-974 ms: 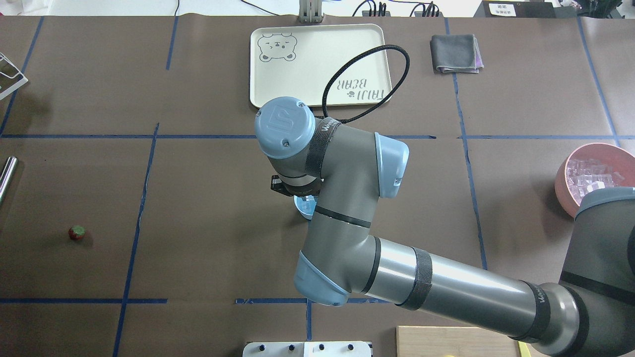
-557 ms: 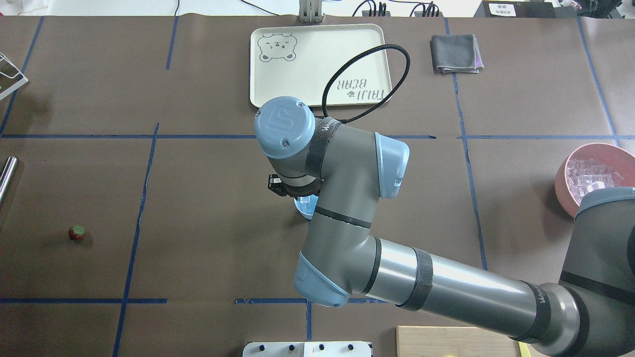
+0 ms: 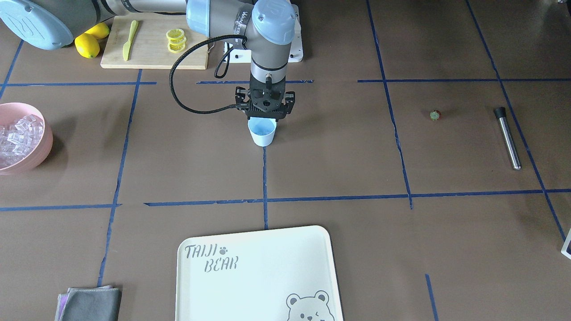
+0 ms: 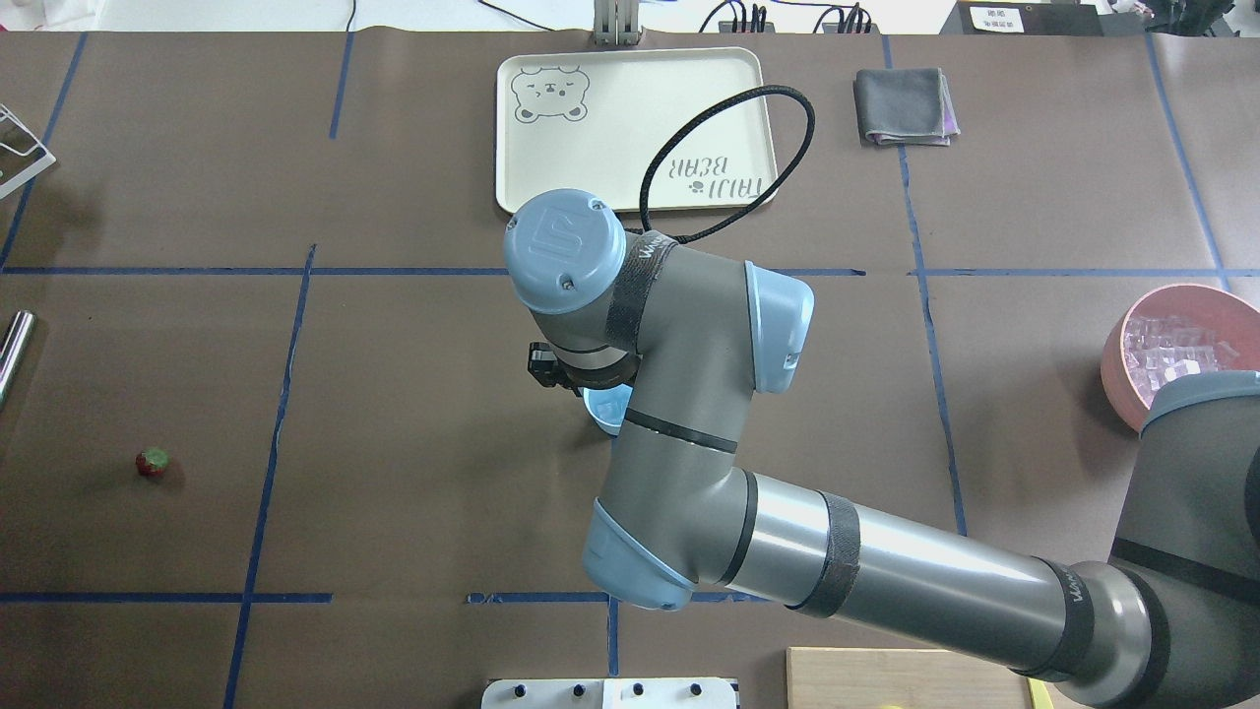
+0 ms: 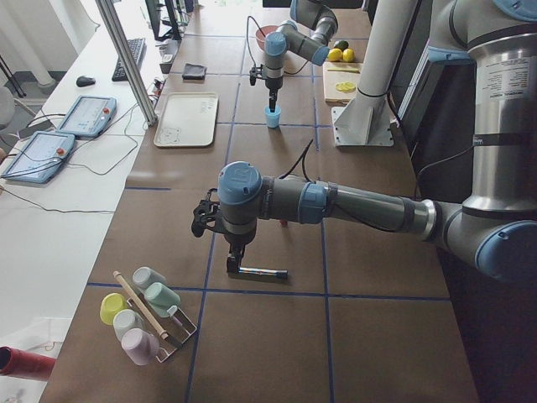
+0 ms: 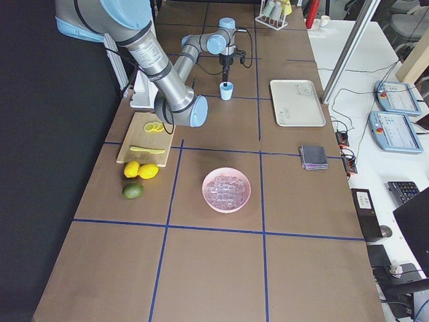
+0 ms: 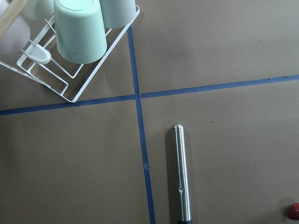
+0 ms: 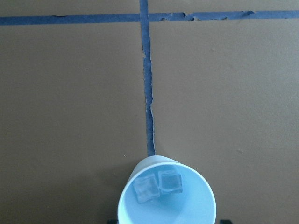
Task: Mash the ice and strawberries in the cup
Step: 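Move the right gripper back to the pink bowl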
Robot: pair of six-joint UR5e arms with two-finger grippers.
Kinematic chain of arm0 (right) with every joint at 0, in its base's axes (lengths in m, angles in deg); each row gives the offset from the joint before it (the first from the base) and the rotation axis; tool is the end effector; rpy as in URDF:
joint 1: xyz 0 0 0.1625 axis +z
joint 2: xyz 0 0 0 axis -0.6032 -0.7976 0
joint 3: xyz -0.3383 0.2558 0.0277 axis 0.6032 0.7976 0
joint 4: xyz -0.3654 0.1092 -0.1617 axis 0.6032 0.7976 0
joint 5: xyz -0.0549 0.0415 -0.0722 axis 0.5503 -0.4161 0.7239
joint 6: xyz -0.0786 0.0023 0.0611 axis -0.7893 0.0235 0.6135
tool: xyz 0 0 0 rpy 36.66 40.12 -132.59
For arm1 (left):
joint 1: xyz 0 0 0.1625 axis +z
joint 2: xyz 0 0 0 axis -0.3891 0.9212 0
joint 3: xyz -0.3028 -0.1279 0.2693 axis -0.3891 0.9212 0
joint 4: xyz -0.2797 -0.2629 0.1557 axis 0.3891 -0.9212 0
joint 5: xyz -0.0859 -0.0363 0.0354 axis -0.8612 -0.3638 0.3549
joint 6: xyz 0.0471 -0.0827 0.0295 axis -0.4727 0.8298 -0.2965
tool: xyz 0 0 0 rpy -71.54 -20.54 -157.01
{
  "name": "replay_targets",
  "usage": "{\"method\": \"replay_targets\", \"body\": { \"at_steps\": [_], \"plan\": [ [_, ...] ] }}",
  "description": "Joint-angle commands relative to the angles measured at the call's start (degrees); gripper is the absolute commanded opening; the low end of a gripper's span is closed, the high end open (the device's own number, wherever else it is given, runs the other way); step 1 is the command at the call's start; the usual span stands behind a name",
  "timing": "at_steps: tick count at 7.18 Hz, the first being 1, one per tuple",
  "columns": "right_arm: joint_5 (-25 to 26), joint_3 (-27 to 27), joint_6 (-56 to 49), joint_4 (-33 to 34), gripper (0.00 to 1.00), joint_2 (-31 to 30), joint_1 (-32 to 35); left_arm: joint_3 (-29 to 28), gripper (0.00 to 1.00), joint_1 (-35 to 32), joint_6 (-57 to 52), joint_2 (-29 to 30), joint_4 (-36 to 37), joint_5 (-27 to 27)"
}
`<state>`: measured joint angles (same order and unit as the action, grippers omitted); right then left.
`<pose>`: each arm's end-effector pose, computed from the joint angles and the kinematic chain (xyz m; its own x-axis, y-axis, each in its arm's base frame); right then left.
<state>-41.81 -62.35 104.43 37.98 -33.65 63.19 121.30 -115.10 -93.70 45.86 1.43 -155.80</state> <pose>-0.5910 -0.4100 0.1239 0.7692 0.0671 0.6354 -0.0712 0.9973 -0.0191 -0.0776 -0.4540 0.5699 0.6818 0.1257 -0.7207 -0.0089 0.9865 0.1637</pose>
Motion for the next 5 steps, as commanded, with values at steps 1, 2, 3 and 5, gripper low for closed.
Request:
{"method": "replay_targets", "body": {
  "at_steps": [1, 2, 3, 5],
  "plan": [
    [0.0, -5.1, 0.0, 3.2, 0.99, -0.1, 0.6, 0.1, 1.0, 0.0, 0.0, 0.1, 0.0, 0.0],
    [0.0, -11.8, 0.0, 7.2, 0.99, -1.5, 2.3, 0.0, 1.0, 0.0, 0.0, 0.1, 0.0, 0.0],
    [-0.1, -21.8, -0.2, 9.3, 0.99, -6.9, 4.6, 0.0, 1.0, 0.0, 0.0, 0.1, 0.0, 0.0],
    [-2.7, -33.7, -7.5, 8.8, 0.99, -19.2, 13.5, 0.2, 1.0, 0.0, 0.0, 0.1, 0.0, 0.0]
  ]
}}
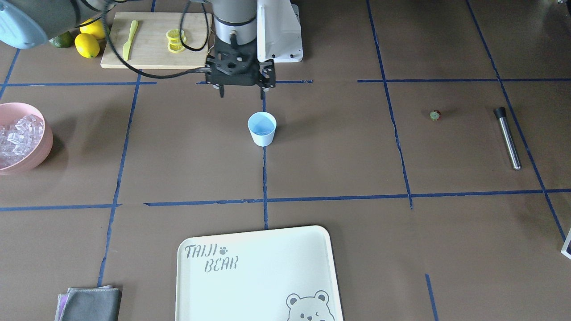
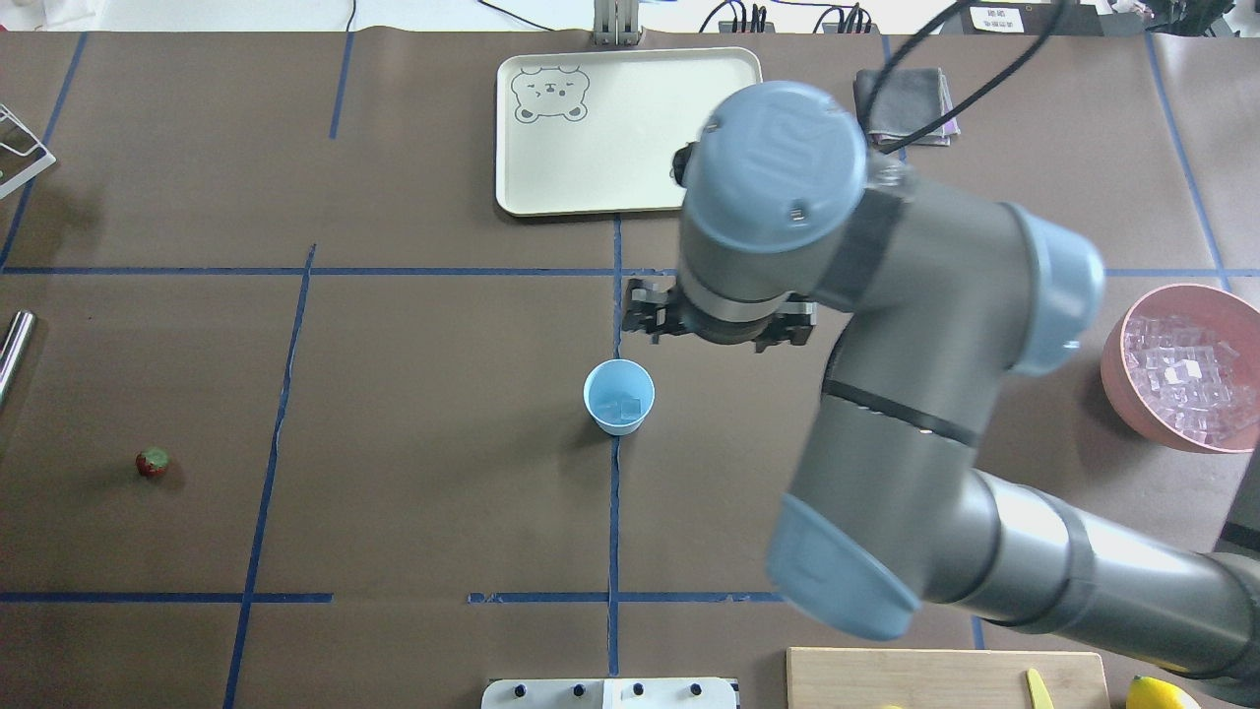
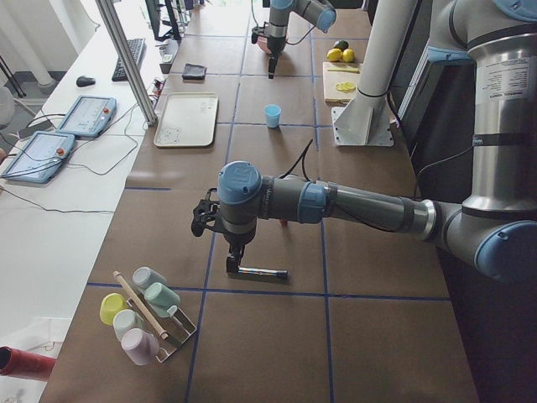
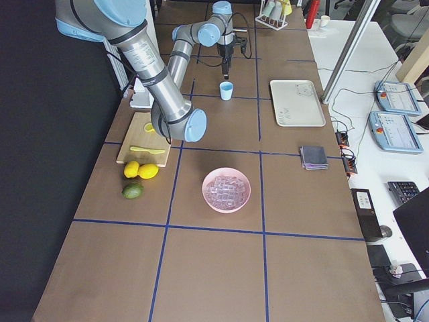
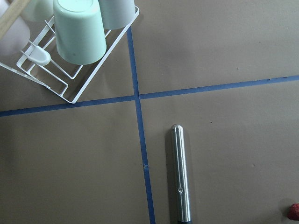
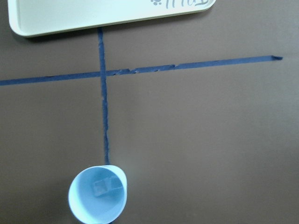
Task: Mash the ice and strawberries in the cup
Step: 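Move the right gripper back to the pink bowl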
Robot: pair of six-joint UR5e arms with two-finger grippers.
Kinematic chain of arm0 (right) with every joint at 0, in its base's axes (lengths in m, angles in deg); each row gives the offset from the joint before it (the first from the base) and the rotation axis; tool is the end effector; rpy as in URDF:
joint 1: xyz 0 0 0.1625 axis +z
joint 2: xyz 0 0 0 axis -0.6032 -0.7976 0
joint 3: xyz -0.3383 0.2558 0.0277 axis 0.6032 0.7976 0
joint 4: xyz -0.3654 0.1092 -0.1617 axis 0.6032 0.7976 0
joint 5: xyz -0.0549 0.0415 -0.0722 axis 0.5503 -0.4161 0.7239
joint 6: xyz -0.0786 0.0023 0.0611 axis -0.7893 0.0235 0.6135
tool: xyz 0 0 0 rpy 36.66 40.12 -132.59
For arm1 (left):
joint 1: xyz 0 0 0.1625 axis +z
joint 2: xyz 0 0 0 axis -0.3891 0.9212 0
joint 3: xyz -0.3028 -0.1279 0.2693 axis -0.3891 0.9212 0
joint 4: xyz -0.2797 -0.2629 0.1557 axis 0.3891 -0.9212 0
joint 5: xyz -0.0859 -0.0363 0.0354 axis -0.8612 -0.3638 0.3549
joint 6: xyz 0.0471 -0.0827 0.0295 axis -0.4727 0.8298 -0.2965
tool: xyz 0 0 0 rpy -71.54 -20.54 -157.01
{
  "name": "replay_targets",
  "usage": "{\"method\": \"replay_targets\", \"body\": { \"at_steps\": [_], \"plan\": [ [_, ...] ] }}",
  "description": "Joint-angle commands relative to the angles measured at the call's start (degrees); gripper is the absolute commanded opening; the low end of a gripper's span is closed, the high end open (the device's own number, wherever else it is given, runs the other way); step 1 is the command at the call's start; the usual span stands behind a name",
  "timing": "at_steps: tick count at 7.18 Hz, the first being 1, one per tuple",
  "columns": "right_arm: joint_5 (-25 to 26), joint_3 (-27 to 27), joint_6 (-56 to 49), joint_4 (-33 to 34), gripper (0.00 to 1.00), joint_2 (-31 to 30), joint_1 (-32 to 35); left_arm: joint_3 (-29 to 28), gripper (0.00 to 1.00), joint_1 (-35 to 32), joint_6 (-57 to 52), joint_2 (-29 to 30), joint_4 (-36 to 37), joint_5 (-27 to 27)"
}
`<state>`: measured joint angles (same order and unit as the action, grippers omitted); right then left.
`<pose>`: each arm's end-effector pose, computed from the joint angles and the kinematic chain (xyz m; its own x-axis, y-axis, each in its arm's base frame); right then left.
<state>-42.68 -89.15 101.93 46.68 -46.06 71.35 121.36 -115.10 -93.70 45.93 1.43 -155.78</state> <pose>-0.4054 -0.4053 0.1276 0.7021 0.0946 0.7058 -0.1715 0.9844 0.0386 -0.0776 -0.4545 0.5688 0.6821 0.1273 -0.7201 -0.0089 0.9861 0.1659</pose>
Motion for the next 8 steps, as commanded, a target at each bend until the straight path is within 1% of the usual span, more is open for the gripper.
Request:
{"method": "replay_targets", "body": {
  "at_steps": [1, 2, 3, 4, 5, 6, 7, 8],
  "plan": [
    [-3.9, -10.6, -10.2, -0.2, 0.99, -13.2, 9.0, 0.4, 1.0, 0.0, 0.0, 0.0, 0.0, 0.0],
    [-6.5, -12.6, -15.4, -3.0, 0.99, -19.1, 13.7, 0.5, 1.0, 0.0, 0.0, 0.1, -0.1, 0.0],
    [-10.5, -12.9, -16.6, -9.6, 0.99, -26.0, 17.3, 0.6, 1.0, 0.0, 0.0, 0.1, -0.1, -0.1],
    [-12.5, -12.8, -17.6, -18.3, 0.99, -33.4, 19.3, 1.3, 1.0, -0.1, 0.1, 0.0, 0.0, 0.0],
    [-14.0, -12.5, -22.0, -23.7, 0.99, -39.4, 22.4, 1.4, 1.0, -0.1, 0.1, -0.1, 0.0, 0.0],
    [-15.5, -11.8, -29.2, -25.0, 0.99, -44.5, 25.7, 1.4, 1.0, -0.1, 0.1, -0.1, 0.0, 0.0],
    [-17.7, -9.4, -36.4, -25.3, 0.99, -47.1, 30.0, 1.5, 1.0, -0.1, 0.1, -0.1, 0.0, 0.0],
    [-19.0, -6.5, -38.9, -25.4, 0.99, -47.7, 31.3, 1.6, 1.0, -0.1, 0.1, -0.2, 0.0, 0.0]
  ]
}}
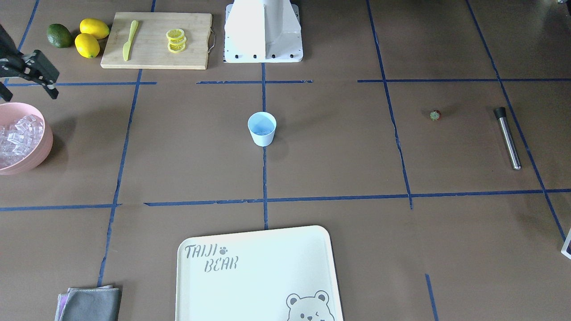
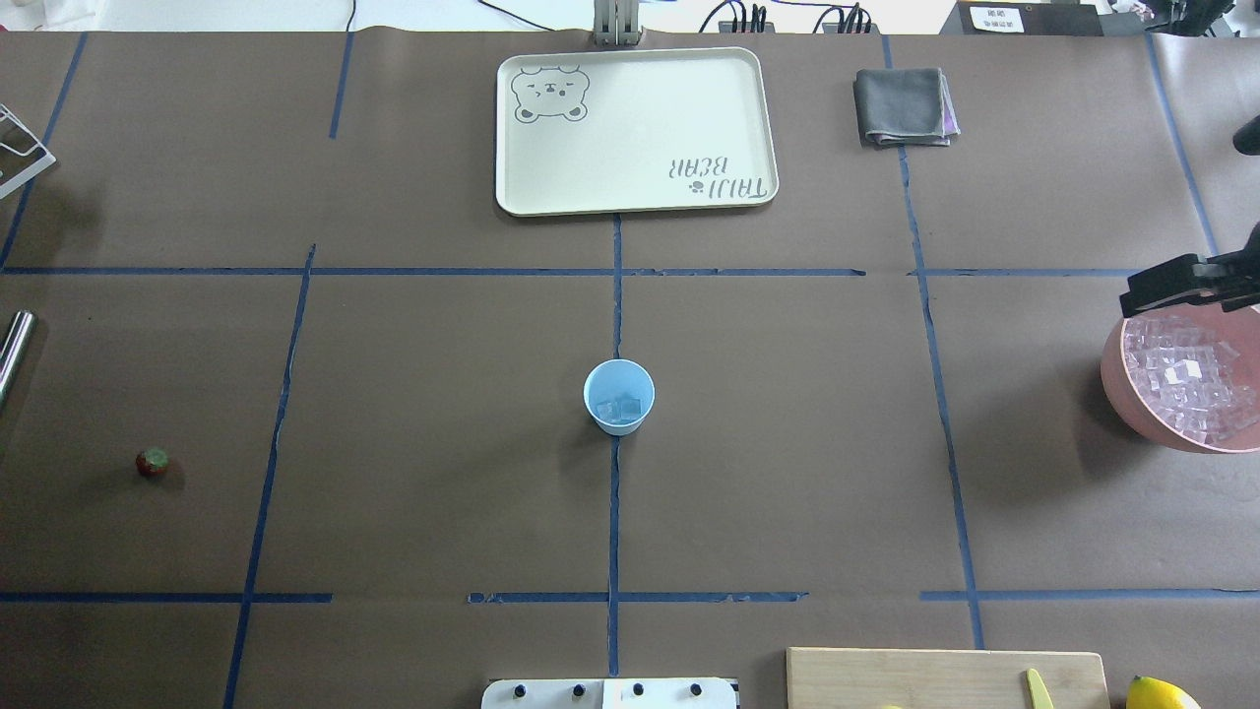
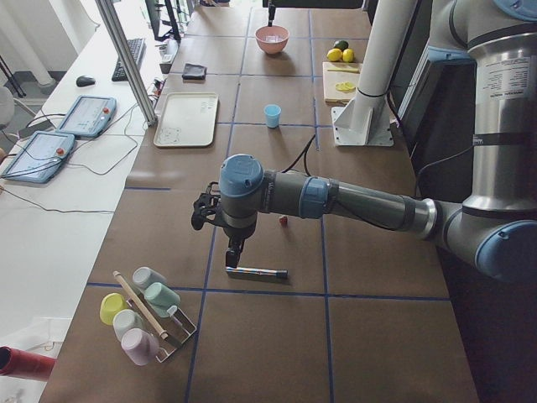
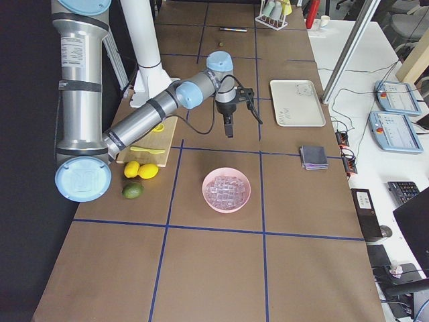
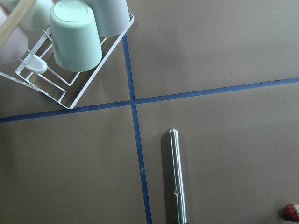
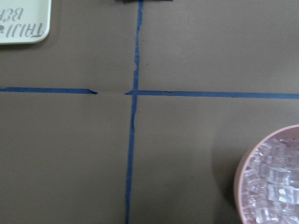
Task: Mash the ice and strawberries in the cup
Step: 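Move the right gripper back to the pink bowl, then lower the right gripper into the bowl and grasp a third ice cube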
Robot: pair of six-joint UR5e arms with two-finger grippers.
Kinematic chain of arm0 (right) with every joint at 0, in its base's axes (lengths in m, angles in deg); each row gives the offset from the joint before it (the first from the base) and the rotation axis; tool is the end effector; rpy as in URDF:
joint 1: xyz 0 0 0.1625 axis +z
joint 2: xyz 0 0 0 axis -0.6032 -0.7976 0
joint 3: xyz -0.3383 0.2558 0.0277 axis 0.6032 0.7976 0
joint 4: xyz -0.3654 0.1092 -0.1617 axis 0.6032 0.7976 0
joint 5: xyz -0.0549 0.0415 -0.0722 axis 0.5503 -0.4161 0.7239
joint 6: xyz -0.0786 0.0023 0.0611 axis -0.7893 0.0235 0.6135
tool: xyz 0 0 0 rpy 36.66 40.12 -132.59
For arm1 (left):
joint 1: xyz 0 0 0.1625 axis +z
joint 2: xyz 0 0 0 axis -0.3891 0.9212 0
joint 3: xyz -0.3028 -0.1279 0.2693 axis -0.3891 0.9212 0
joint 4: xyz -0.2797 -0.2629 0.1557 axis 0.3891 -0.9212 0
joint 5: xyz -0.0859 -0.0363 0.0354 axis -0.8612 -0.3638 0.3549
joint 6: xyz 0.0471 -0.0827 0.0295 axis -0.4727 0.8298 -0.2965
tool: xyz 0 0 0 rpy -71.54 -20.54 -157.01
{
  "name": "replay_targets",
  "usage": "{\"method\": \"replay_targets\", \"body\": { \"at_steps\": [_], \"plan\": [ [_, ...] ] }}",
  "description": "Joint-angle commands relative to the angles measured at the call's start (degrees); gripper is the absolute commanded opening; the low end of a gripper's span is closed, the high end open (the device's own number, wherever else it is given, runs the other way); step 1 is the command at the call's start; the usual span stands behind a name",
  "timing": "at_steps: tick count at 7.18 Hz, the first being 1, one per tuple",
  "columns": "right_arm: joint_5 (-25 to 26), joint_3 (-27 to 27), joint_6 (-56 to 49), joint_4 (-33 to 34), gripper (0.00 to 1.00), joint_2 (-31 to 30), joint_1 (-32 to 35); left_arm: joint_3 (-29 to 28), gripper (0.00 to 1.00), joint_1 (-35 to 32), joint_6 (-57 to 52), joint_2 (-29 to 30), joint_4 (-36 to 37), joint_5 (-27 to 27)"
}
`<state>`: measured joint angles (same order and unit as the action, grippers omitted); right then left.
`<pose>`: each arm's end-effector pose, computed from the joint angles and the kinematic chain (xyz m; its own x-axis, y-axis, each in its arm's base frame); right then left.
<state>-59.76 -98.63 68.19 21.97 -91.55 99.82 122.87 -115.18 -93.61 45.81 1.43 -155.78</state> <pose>-0.1236 -0.4138 0.4007 0.7307 -0.0508 0.6808 -0.0621 0.9881 0.1404 -0.0782 -0.4529 0.5568 0.6830 0.1423 -0.7164 -0.0066 0.9820 0.1886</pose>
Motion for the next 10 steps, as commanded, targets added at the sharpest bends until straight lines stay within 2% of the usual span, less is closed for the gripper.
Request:
{"method": "replay_targets", "body": {
  "at_steps": [1, 3, 5, 7, 8, 10],
  "plan": [
    [-1.8, 6.1, -5.2, -2.9, 0.99, -2.3, 2.8, 0.3, 1.0, 0.1, 0.0, -0.1, 0.0, 0.0],
    [-1.9, 13.1, -1.8, -18.0, 0.99, -6.8, 2.8, 0.6, 1.0, 0.0, 0.0, -0.1, 0.1, 0.0],
    [-2.2, 20.9, -1.1, -26.4, 0.99, -7.4, 2.6, 0.6, 1.0, 0.1, 1.0, -0.1, 0.0, 0.0],
    [-3.2, 24.7, -1.1, -27.9, 0.97, -5.8, 2.4, 1.2, 1.0, 0.0, 1.2, -0.5, 0.0, -0.1],
    [-3.4, 24.7, -1.2, -27.8, 0.93, -5.2, 2.0, 1.2, 1.0, 0.1, 1.1, -0.6, 0.0, -0.1],
    [-3.3, 24.8, -1.2, -27.3, 0.77, -4.8, -0.2, 1.4, 1.0, 0.1, 1.1, -0.7, 0.0, -0.1]
  ]
}}
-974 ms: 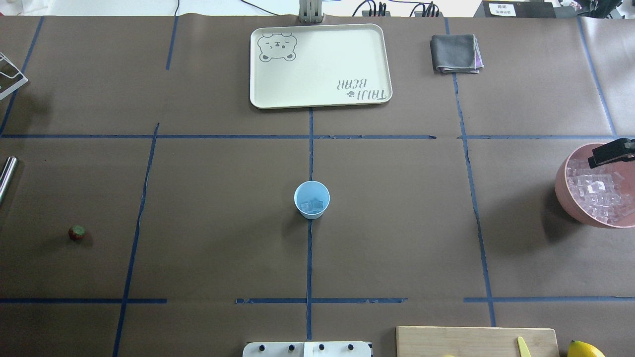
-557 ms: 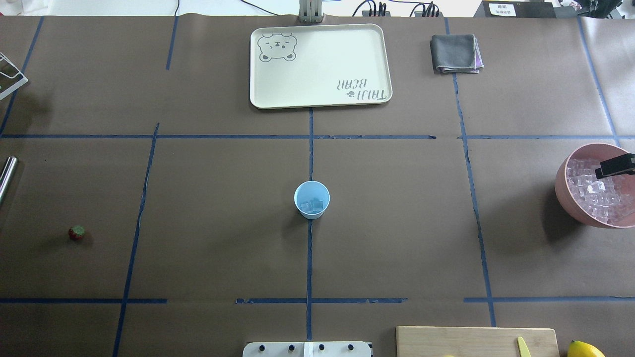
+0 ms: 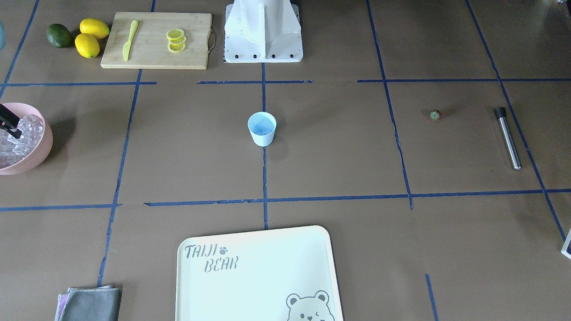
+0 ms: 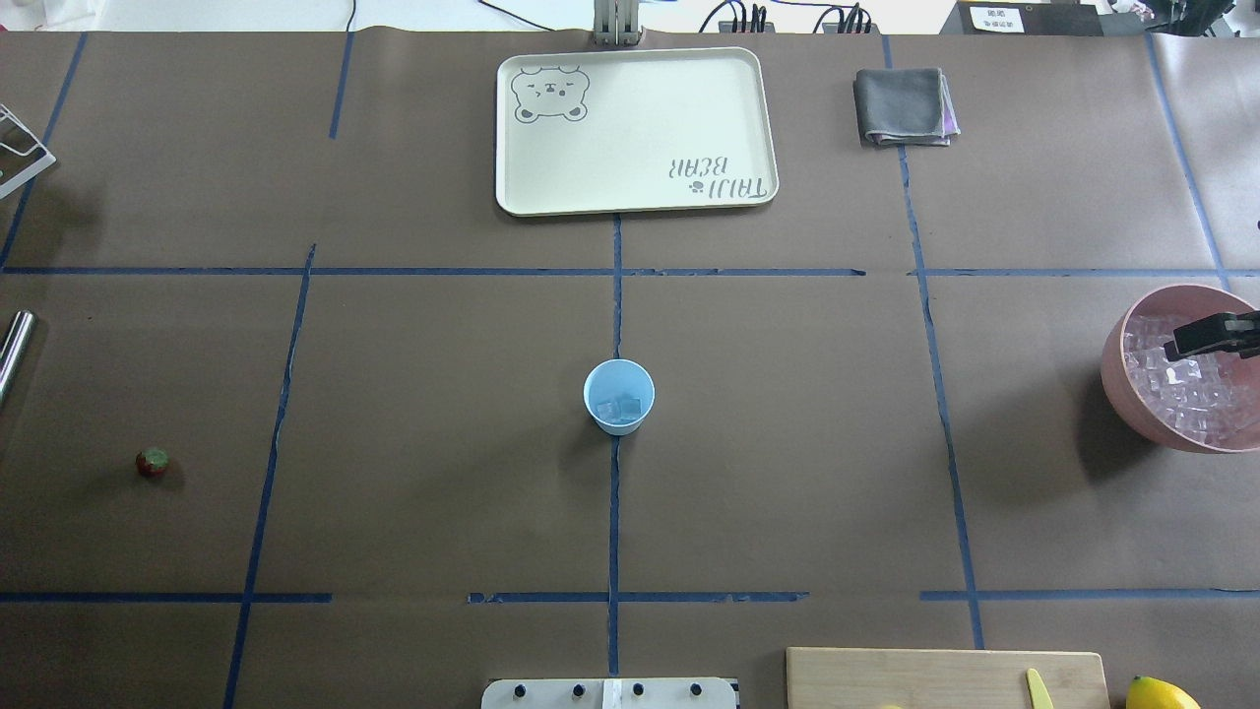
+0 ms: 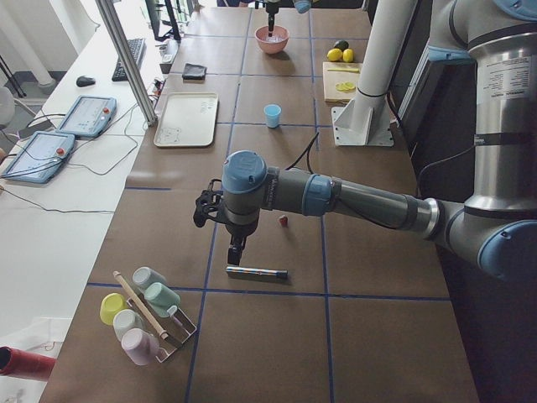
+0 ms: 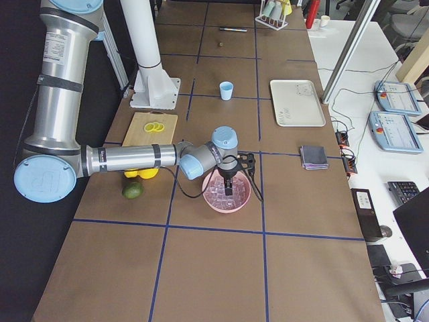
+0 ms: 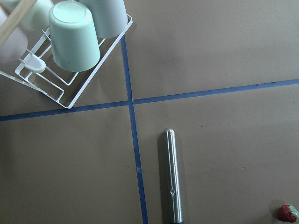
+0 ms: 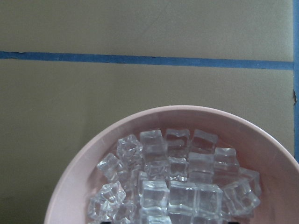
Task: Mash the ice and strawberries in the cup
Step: 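Lower the right gripper into the bowl and grasp a third ice cube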
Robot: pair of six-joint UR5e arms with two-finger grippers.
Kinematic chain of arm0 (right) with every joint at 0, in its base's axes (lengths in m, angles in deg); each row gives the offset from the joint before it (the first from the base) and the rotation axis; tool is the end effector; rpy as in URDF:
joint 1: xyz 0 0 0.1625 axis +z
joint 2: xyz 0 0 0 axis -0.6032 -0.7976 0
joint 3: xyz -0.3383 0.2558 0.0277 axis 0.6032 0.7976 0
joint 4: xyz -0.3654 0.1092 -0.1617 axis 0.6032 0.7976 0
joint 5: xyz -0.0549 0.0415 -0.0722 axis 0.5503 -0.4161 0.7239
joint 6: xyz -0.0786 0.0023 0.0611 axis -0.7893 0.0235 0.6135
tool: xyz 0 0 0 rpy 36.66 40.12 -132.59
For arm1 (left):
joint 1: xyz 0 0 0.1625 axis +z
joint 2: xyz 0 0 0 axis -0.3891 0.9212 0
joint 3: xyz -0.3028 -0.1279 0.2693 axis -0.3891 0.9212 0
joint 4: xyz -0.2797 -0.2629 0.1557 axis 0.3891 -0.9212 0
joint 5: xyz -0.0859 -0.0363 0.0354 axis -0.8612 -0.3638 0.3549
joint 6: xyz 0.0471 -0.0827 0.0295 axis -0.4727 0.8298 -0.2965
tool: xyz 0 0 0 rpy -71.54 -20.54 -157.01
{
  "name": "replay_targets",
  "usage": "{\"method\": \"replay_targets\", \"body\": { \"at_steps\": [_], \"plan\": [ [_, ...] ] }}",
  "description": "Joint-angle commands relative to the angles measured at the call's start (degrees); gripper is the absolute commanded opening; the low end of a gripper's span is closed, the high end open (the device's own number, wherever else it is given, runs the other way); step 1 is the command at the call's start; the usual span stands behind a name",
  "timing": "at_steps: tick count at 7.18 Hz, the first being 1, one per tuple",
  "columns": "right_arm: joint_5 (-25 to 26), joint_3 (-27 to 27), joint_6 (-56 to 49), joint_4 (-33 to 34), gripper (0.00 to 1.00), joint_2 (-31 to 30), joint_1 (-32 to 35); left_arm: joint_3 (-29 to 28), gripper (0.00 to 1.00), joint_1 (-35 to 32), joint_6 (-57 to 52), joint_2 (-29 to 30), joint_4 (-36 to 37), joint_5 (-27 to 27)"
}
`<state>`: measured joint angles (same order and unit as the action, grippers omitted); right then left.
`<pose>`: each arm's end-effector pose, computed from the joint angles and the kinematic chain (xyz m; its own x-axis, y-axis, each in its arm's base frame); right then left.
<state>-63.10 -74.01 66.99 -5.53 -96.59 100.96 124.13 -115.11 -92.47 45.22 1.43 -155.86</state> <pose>-0.1275 -0.4301 0.5901 0.7120 -0.0396 0.7010 -0.0408 0.9944 0.0977 -0.0774 -0.4483 0.5506 0.6821 0.1321 -0.7192 0.0057 0.9826 0.1859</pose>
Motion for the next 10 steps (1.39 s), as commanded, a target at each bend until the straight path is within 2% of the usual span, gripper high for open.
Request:
{"method": "replay_targets", "body": {
  "at_steps": [1, 8, 9, 10],
  "plan": [
    [0.0, 0.7, 0.0, 0.3, 0.77, 0.2, -1.9, 0.3, 1.0, -0.1, 0.0, -0.1, 0.0, 0.0],
    [-0.1, 2.0, -0.1, 0.5, 0.69, 0.0, -2.3, 0.7, 1.0, -0.1, 0.1, -0.3, 0.0, 0.0],
    [-0.1, 2.0, 0.0, 0.5, 0.57, 0.1, -2.3, 0.7, 1.0, -0.1, 0.1, -0.3, 0.0, 0.0],
    [-0.1, 2.0, 0.0, 0.6, 0.25, 0.1, -2.4, 0.7, 1.0, -0.1, 0.1, -0.4, 0.0, 0.0]
  ]
}}
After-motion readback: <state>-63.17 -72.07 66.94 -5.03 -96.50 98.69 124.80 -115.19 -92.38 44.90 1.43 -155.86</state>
